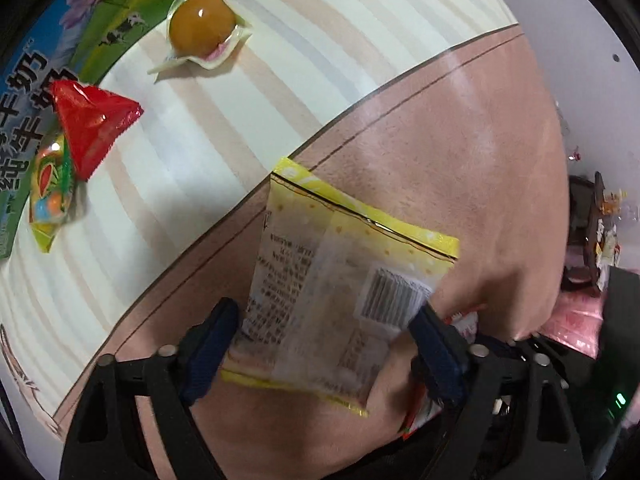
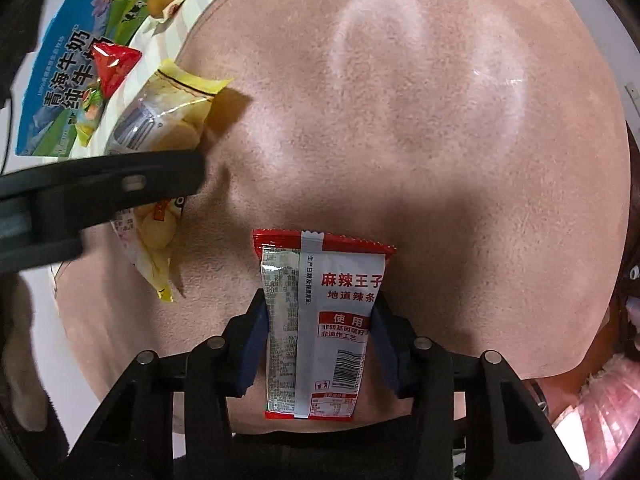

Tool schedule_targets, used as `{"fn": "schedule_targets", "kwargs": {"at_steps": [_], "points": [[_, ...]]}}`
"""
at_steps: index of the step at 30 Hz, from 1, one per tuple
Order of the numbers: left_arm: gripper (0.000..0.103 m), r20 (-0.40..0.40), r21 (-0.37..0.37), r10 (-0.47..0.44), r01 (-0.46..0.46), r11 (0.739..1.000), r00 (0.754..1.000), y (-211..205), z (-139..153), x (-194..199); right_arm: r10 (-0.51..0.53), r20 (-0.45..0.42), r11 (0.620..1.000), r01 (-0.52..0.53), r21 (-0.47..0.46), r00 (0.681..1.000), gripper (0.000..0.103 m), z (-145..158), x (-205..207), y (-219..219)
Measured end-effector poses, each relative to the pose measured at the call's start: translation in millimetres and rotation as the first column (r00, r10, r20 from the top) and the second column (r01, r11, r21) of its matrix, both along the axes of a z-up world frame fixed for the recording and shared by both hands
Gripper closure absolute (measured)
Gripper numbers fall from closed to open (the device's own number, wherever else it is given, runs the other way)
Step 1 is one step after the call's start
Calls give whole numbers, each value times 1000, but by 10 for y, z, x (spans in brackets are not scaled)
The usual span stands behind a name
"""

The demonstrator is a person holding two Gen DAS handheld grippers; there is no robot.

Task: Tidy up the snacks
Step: 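Grasp the clear yellow bread bag with the left tool while the right tool grasps the red spicy strip packet, then lift both held packets and carry them toward the box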

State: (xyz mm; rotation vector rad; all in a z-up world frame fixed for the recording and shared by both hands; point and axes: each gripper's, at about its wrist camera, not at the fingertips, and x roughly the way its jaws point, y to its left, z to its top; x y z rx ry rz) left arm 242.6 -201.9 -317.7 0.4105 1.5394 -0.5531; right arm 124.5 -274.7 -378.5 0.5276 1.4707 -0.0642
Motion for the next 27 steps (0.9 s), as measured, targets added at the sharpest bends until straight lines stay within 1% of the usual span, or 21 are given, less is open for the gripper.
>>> {"fn": "schedule_targets", "kwargs": {"at_steps": [1, 3, 5, 7, 8, 10, 11, 13, 15, 16, 17, 19, 21, 22, 23, 24, 26, 27], "points": [[39, 3, 4, 29, -29, 1000, 1000, 41, -20, 8, 1, 4, 1000, -1, 2, 1000, 52, 26, 8, -12], [41, -1, -9, 93, -93, 996, 996, 183, -20, 27, 9, 18, 1000, -9, 2, 1000, 52, 113, 107, -59], [43, 12, -4, 180, -180, 984, 984, 390, 4, 44, 24, 40, 1000, -23, -10, 999, 52, 203, 198, -62], [43, 21, -3, 269, -269, 963, 963, 627, 34, 44, 46, 64, 999, -44, -21, 997, 52, 316, 291, -12], [43, 29, 0, 317, -317, 948, 948, 779, 49, 40, 58, 76, 998, -57, -23, 995, 52, 363, 332, 21], [43, 36, 1, 407, -407, 913, 913, 1077, 75, 24, 97, 95, 995, -95, -26, 991, 52, 446, 463, 118], [43, 39, 2, 471, -471, 882, 881, 1284, 93, 10, 121, 101, 993, -119, -25, 988, 52, 478, 561, 187], [43, 45, 0, 545, -545, 838, 838, 1543, 104, -20, 165, 108, 986, -163, -32, 980, 52, 529, 739, 296], [43, 35, -5, 631, -631, 776, 775, 1853, 74, -58, 215, 110, 977, -211, -42, 971, 52, 572, 940, 436], [43, 24, -5, 655, -655, 755, 755, 1954, 46, -79, 241, 109, 970, -238, -45, 964, 52, 624, 1196, 485], [43, 11, -3, 683, -683, 730, 730, 2068, 2, -98, 263, 109, 965, -259, -51, 959, 52, 631, 1301, 557], [43, -33, -20, 712, -713, 701, 701, 2183, -91, -110, 318, 105, 947, -312, -72, 942, 52, 658, 1524, 758], [43, -72, -29, 721, -724, 689, 689, 2288, -162, -97, 346, 92, 937, -340, -75, 934, 50, 639, 1645, 820], [43, -77, -36, 721, -725, 688, 688, 2270, -189, -107, 361, 70, 932, -357, -67, 930, 50, 606, 1693, 858], [43, -80, -39, 716, -720, 693, 693, 2285, -206, -116, 370, 45, 928, -367, -57, 928, 46, 577, 1705, 869], [40, -82, -40, 710, -714, 699, 700, 2278, -215, -116, 365, 21, 930, -364, -40, 931, 39, 532, 1705, 854], [39, -90, -43, 693, -698, 715, 715, 2268, -242, -102, 349, 10, 937, -349, -16, 937, 27, 502, 1661, 816], [39, -97, -50, 689, -695, 717, 718, 2268, -261, -129, 338, 9, 941, -338, -16, 941, 27, 503, 1618, 787]]}}
